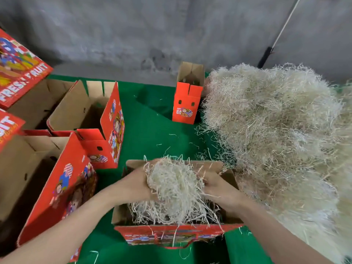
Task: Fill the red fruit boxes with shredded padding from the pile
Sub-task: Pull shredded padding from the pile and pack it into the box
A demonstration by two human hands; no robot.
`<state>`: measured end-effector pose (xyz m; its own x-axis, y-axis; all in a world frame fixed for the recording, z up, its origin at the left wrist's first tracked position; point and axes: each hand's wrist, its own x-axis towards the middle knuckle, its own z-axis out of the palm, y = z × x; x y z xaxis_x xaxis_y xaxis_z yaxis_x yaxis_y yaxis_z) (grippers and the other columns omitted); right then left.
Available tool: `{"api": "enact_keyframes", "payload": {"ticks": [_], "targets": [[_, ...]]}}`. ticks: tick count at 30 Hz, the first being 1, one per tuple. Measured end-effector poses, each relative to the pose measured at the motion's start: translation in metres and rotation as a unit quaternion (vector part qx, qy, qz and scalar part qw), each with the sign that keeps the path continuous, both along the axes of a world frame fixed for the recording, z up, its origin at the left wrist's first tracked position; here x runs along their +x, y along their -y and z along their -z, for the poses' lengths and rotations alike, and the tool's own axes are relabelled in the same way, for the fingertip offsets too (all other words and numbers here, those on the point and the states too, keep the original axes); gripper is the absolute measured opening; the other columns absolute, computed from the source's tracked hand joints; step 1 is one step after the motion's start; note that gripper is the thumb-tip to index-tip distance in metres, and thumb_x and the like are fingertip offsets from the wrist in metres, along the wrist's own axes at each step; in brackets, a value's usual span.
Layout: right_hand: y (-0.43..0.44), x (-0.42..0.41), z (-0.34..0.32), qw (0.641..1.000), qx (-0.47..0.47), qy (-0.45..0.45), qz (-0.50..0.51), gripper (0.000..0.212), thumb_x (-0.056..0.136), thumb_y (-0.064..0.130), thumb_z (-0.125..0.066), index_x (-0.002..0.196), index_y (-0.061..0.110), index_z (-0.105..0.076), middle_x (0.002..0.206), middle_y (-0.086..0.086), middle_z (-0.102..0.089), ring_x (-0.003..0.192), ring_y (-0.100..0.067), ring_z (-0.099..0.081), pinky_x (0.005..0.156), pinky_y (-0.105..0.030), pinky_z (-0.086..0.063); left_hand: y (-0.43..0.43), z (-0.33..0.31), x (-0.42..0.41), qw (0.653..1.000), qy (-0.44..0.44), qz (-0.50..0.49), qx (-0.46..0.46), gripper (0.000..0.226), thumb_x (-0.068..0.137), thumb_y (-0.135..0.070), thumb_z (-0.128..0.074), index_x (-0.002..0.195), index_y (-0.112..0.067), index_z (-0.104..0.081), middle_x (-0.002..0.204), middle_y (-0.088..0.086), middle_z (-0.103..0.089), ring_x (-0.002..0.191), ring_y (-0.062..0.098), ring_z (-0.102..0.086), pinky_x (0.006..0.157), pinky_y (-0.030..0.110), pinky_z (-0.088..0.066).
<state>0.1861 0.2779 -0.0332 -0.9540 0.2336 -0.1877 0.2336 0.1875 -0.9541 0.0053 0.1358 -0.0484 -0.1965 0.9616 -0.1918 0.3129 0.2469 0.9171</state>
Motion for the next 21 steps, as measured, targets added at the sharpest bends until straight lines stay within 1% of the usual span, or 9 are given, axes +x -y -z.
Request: {"api": "enact_keyframes", "payload": {"ticks": [2,6,9,12,16,18,19,20,21], "targets": [[0.008,-0.004,0.002,0.999,0.013,-0.037,-0.031,0.047,0.089,-0.007,-0.050,0.115,0.031,-0.043,0.113,0.045,-0.049,0.107,0.022,-0.045,0.088,0.000,-0.036,-0.008,0.005,0.008,0.999,0.011,0.038,-0.023,0.057,0.067,-0.013,-0.079,0.111,-0.040,-0.053,0.106,-0.030,-0.062,0.101,-0.015,-0.055,0.082,-0.002,-0.036],[0.002,-0.007,0.018,0.998,0.049,0.018,0.028,0.049,0.080,-0.015,-0.058,0.114,0.019,-0.055,0.111,0.012,-0.064,0.103,0.006,-0.057,0.082,-0.007,-0.043,-0.017,0.015,0.006,0.998,-0.062,-0.015,-0.020,0.026,0.069,0.004,-0.069,0.084,-0.017,-0.064,0.083,-0.007,-0.068,0.075,-0.006,-0.062,0.074,0.008,-0.045],[-0.009,-0.002,0.023,0.985,0.093,0.075,0.122,0.042,0.079,-0.010,-0.056,0.097,0.029,-0.057,0.099,0.015,-0.061,0.092,0.007,-0.057,0.072,-0.001,-0.041,-0.013,0.015,-0.006,0.998,0.005,-0.026,-0.055,0.042,0.071,0.012,-0.063,0.080,-0.028,-0.055,0.078,-0.014,-0.063,0.066,-0.012,-0.059,0.057,-0.002,-0.040],[-0.005,-0.005,0.024,0.992,0.034,0.104,0.066,0.042,0.082,-0.003,-0.051,0.103,0.033,-0.051,0.098,0.022,-0.061,0.092,0.016,-0.055,0.073,0.000,-0.042,-0.016,0.015,0.000,0.996,0.064,0.024,-0.055,0.050,0.071,0.011,-0.063,0.090,-0.036,-0.056,0.086,-0.022,-0.068,0.078,-0.023,-0.056,0.058,-0.005,-0.038],[-0.010,-0.005,0.020,0.979,0.018,0.169,0.113,0.037,0.086,0.004,-0.052,0.120,0.018,-0.046,0.109,-0.005,-0.055,0.084,-0.006,-0.056,0.085,-0.015,-0.049,-0.026,0.020,-0.006,0.995,0.048,-0.030,-0.083,0.021,0.069,0.011,-0.059,0.084,-0.004,-0.057,0.079,0.006,-0.065,0.077,0.011,-0.064,0.070,0.013,-0.044],[-0.022,0.003,0.012,0.969,0.004,0.170,0.176,0.018,0.089,0.013,-0.055,0.095,0.029,-0.050,0.094,0.003,-0.057,0.076,-0.002,-0.061,0.076,-0.014,-0.052,-0.024,0.021,-0.019,0.988,0.050,-0.090,-0.119,0.018,0.069,0.009,-0.058,0.084,0.004,-0.051,0.066,0.010,-0.042,0.057,0.017,-0.043,0.058,0.026,-0.037],[-0.027,0.008,0.012,0.966,0.002,0.168,0.195,0.015,0.088,0.016,-0.057,0.091,0.028,-0.049,0.088,0.013,-0.051,0.071,0.003,-0.058,0.075,-0.011,-0.050,-0.023,0.024,-0.025,0.980,0.052,-0.119,-0.149,0.057,0.070,0.008,-0.058,0.108,0.016,-0.017,0.066,0.006,-0.036,0.054,0.014,-0.036,0.055,0.028,-0.033],[-0.030,0.012,0.012,0.965,-0.002,0.168,0.200,0.017,0.086,0.019,-0.059,0.098,0.025,-0.048,0.088,0.019,-0.046,0.071,0.004,-0.054,0.080,-0.012,-0.047,-0.022,0.028,-0.026,0.979,0.046,-0.120,-0.159,0.038,0.071,0.005,-0.060,0.083,-0.009,-0.027,0.068,0.005,-0.036,0.052,0.011,-0.033,0.054,0.028,-0.033],[-0.034,0.016,0.014,0.968,-0.029,0.161,0.190,0.031,0.084,0.022,-0.062,0.110,0.025,-0.046,0.093,0.020,-0.045,0.078,0.004,-0.052,0.084,-0.016,-0.044,-0.022,0.026,-0.021,0.976,0.038,-0.139,-0.163,0.029,0.072,0.002,-0.063,0.089,0.002,-0.040,0.070,0.004,-0.038,0.051,0.010,-0.034,0.050,0.025,-0.035]]}}
